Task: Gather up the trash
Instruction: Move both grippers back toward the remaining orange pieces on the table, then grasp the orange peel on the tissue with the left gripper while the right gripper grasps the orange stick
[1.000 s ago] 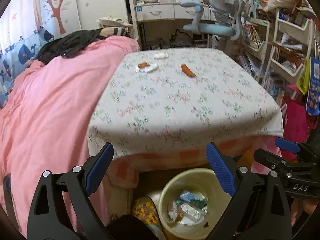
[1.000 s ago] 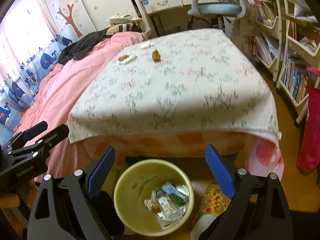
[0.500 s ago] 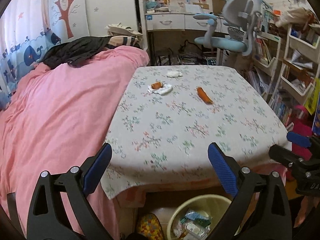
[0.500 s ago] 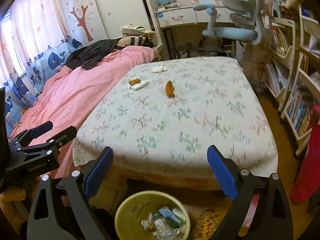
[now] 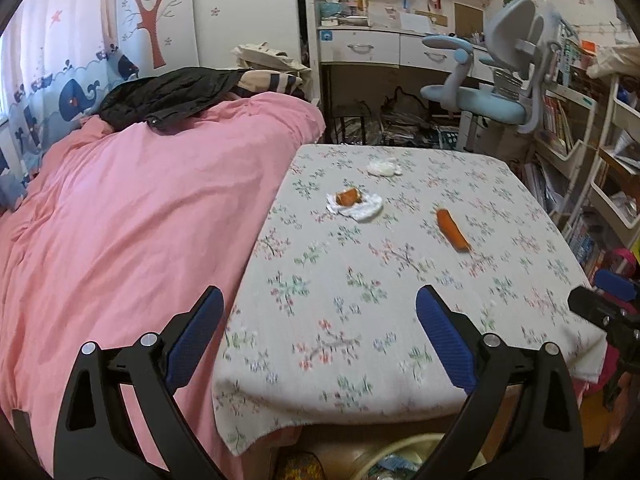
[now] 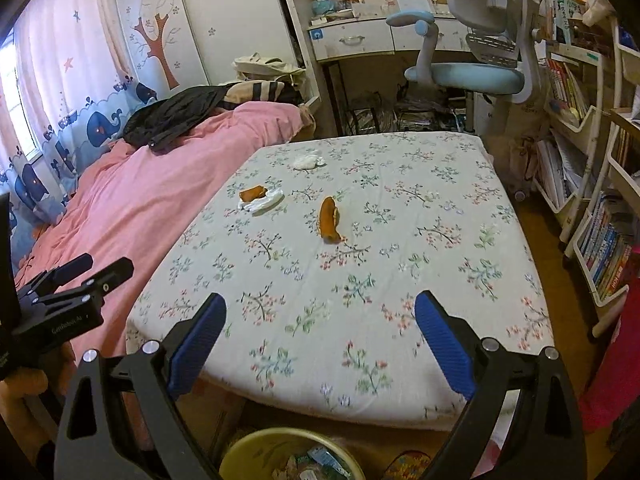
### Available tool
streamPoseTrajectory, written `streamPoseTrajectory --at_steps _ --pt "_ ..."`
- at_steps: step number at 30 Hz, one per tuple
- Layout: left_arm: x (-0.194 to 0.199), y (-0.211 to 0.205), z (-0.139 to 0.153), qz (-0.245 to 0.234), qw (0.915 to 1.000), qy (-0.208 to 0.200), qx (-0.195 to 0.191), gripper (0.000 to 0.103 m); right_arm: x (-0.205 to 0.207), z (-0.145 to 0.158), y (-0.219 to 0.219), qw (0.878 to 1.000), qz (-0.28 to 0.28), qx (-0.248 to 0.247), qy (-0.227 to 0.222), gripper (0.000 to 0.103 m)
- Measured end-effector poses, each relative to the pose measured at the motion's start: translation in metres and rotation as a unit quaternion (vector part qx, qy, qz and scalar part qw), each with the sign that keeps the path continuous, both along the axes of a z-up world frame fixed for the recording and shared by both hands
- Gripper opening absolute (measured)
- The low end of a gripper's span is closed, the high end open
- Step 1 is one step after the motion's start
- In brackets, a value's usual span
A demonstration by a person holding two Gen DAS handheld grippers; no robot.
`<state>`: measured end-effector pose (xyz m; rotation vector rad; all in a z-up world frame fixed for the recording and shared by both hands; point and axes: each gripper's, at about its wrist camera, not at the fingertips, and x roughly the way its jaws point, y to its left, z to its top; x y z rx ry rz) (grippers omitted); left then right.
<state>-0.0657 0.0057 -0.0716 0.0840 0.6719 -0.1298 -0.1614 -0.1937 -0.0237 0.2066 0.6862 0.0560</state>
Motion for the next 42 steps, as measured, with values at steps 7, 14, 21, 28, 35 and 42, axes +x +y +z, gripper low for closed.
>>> streamPoseTrajectory --at_steps 7,14,21,28,35,42 --pt "0.041 -0.006 -0.004 0.014 0.9999 0.0 -0.007 0.093 0.031 -0.01 0.0 1.0 0.015 -0.01 0.019 0.091" --pt "0.077 -0.02 -0.014 0.001 0.9997 0.014 -0.022 0.093 0.059 -0.02 -0.005 0.999 0.022 -0.008 0.042 0.091" --pt "0.117 -0.034 -0.033 -0.009 0.9988 0.039 -0.029 0.093 0.086 -0.029 -0.011 0.998 0.02 0.006 0.057 0.091" --pt "0.168 -0.033 -0.051 0.011 0.9953 0.064 -0.072 0.093 0.11 -0.042 -0.016 0.997 0.019 0.017 0.076 0.091" --pt "0.205 -0.044 -0.071 0.017 0.9943 0.082 -0.066 0.093 0.128 -0.054 -0.015 0.995 0.023 0.015 0.093 0.091" --pt "0.223 -0.064 -0.087 -0.001 0.9951 0.097 -0.02 0.088 0.141 -0.057 -0.012 0.995 0.032 0.006 0.097 0.091"
